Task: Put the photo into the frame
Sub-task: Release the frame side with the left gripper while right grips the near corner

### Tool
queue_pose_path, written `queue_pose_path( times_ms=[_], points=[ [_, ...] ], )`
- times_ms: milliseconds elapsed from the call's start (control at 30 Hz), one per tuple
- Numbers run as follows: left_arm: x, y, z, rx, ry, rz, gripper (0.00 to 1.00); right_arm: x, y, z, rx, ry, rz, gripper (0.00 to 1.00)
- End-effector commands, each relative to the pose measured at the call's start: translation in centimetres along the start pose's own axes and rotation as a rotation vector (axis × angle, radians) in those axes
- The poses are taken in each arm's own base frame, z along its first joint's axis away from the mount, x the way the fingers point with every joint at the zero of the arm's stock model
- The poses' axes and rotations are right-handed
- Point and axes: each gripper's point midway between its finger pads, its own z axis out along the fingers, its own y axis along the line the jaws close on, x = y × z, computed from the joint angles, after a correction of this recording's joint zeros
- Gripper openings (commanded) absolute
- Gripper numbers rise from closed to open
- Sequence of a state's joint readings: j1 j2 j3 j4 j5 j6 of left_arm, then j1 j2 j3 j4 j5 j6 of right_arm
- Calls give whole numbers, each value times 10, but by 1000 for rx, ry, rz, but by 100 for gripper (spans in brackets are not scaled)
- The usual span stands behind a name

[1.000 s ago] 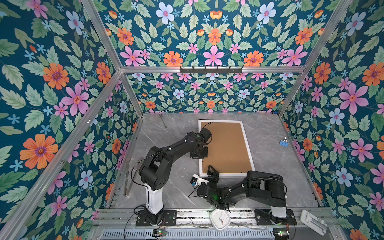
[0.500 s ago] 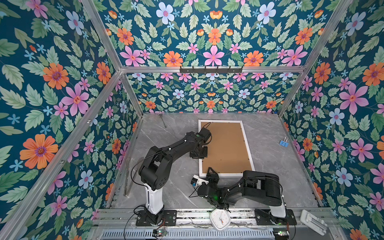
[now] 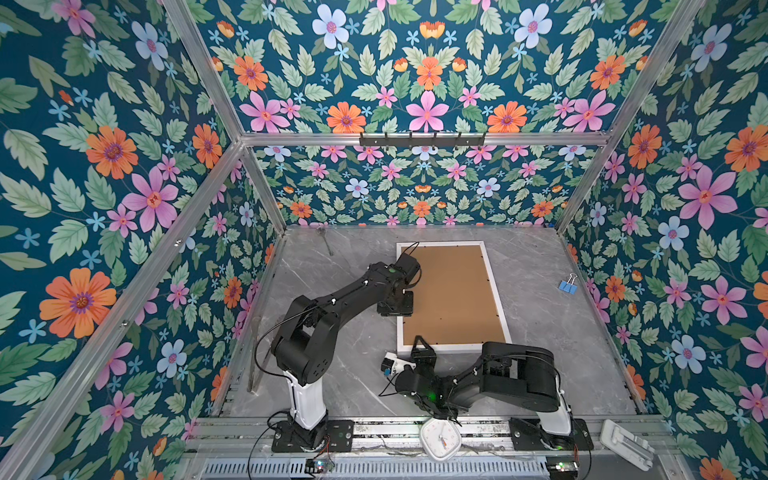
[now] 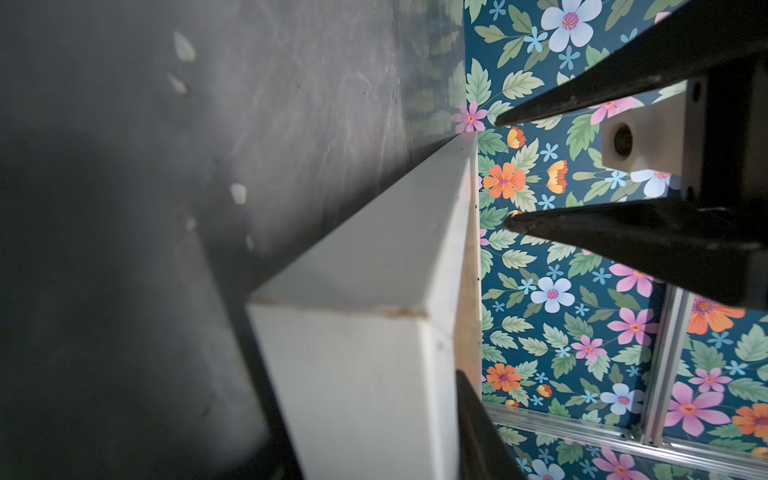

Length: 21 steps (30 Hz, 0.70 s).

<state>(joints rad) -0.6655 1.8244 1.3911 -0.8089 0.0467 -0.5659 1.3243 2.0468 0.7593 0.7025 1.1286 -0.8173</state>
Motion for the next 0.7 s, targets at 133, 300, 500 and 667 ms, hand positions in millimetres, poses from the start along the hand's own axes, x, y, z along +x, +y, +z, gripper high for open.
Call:
queue_pose_path(
  times_ms=[133, 300, 500, 667],
  points=[
    [0, 21, -10, -33, -11, -11, 51, -15, -20, -2, 46, -51, 120, 27],
    [1, 41, -14, 6, -5, -57, 51, -20, -28, -4, 49, -76, 129, 25],
    [-5, 78, -34, 27, -63, -139, 52, -26, -45, -9, 48, -94, 141, 21],
    [-5, 100, -41, 37, -103, -189, 52, -34, -67, -15, 35, -122, 184, 13]
  ],
)
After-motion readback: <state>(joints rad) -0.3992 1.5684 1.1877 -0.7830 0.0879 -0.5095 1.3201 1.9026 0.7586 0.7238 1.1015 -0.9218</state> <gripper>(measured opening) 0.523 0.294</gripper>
